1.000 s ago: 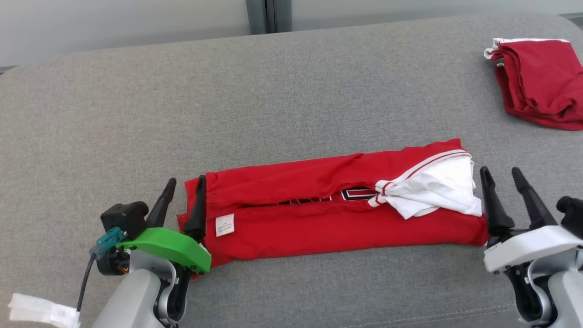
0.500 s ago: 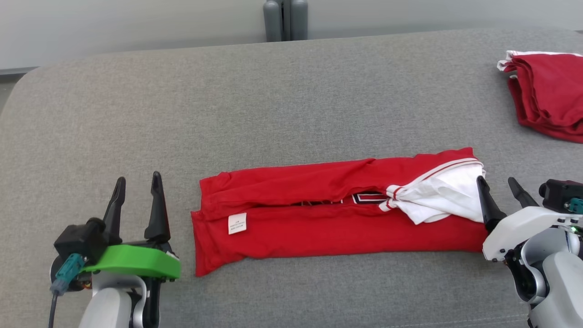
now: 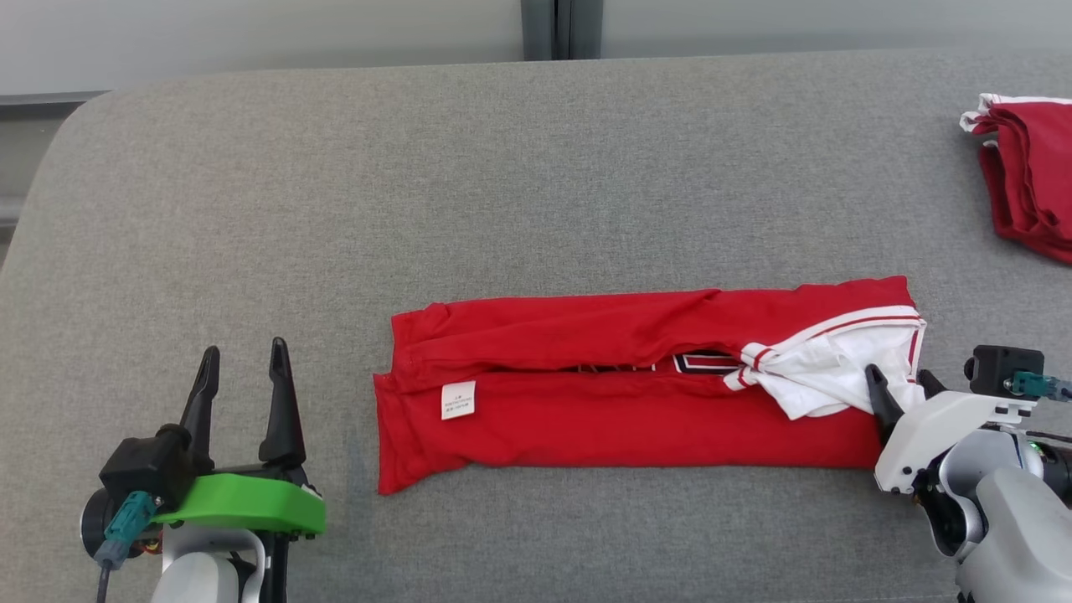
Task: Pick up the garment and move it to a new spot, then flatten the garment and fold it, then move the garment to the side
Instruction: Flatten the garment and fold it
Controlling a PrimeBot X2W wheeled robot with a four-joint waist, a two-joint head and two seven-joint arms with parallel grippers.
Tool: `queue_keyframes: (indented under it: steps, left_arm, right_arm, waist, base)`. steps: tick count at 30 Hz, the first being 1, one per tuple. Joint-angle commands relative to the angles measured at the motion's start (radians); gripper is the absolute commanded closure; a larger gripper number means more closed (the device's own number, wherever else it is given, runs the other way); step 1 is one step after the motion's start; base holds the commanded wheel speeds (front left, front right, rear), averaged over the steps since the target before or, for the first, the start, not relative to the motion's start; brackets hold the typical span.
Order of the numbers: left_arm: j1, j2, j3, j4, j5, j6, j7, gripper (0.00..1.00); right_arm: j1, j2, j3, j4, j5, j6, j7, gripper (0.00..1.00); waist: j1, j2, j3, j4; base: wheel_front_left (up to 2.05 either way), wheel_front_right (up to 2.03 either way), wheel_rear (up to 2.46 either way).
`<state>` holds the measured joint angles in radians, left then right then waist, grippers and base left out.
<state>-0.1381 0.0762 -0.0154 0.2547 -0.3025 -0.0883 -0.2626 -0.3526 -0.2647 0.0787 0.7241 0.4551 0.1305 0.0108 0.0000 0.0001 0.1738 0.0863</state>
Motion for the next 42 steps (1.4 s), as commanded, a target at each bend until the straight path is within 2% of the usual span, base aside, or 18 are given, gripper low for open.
queue_keyframes:
  steps: [1, 3, 4, 9, 15, 22, 31, 36, 42]
  left_arm:
    - [0.015, -0.004, 0.007, 0.001, 0.011, -0.008, -0.002, 0.0]
    - [0.016, -0.01, 0.015, 0.003, 0.022, -0.011, -0.002, 0.0]
    - [0.015, -0.012, 0.019, 0.004, 0.029, -0.014, -0.002, 0.0]
    - [0.013, -0.017, 0.036, 0.011, 0.04, -0.022, -0.002, 0.0]
    - [0.03, -0.022, 0.052, 0.016, 0.056, -0.03, -0.002, 0.0]
    - [0.046, -0.024, 0.063, 0.017, 0.057, -0.033, -0.002, 0.0]
    - [0.058, -0.025, 0.055, 0.015, 0.037, -0.027, -0.002, 0.0]
    - [0.056, -0.025, 0.045, 0.017, 0.028, -0.025, -0.002, 0.0]
    - [0.046, -0.025, 0.036, 0.026, 0.021, -0.028, -0.002, 0.0]
  right_arm:
    - [0.004, 0.016, 0.021, 0.017, 0.018, 0.001, 0.016, 0.65]
    - [-0.003, 0.019, 0.032, 0.025, 0.044, 0.001, 0.017, 0.97]
    - [-0.007, 0.014, 0.036, 0.032, 0.055, 0.001, 0.017, 1.0]
    - [-0.036, -0.022, 0.029, 0.051, 0.092, -0.001, -0.014, 1.0]
    - [-0.044, -0.103, -0.01, 0.078, 0.134, -0.001, -0.052, 1.0]
    - [-0.03, -0.152, 0.006, 0.029, 0.138, 0.0, -0.057, 1.0]
    - [0.008, -0.097, 0.076, -0.184, 0.181, 0.0, -0.006, 1.0]
    - [0.04, -0.046, 0.126, -0.335, 0.209, 0.0, 0.054, 1.0]
    - [0.056, 0.037, 0.188, -0.45, 0.216, 0.0, 0.105, 1.0]
  waist:
    - [0.0, -0.0001, 0.0, -0.002]
    - [0.0, -0.0001, -0.001, -0.004]
    - [0.0, -0.0001, -0.002, -0.006]
    - [0.0, -0.0001, -0.014, -0.015]
    - [0.0, -0.0001, -0.04, -0.03]
    - [0.0, -0.0001, -0.056, -0.055]
    - [0.0, -0.0001, -0.07, -0.085]
    - [0.0, -0.0001, -0.073, -0.087]
    - [0.0, -0.0001, -0.074, -0.065]
  base:
    - [0.0, 0.0, 0.0]
    - [0.0, 0.0, 0.0]
    - [0.0, 0.0, 0.0]
    - [0.0, 0.0, 0.0]
    - [0.0, 0.0, 0.0]
    - [0.0, 0.0, 0.0]
    - [0.0, 0.0, 0.0]
    - [0.0, 0.0, 0.0]
    - [0.0, 0.0, 0.0]
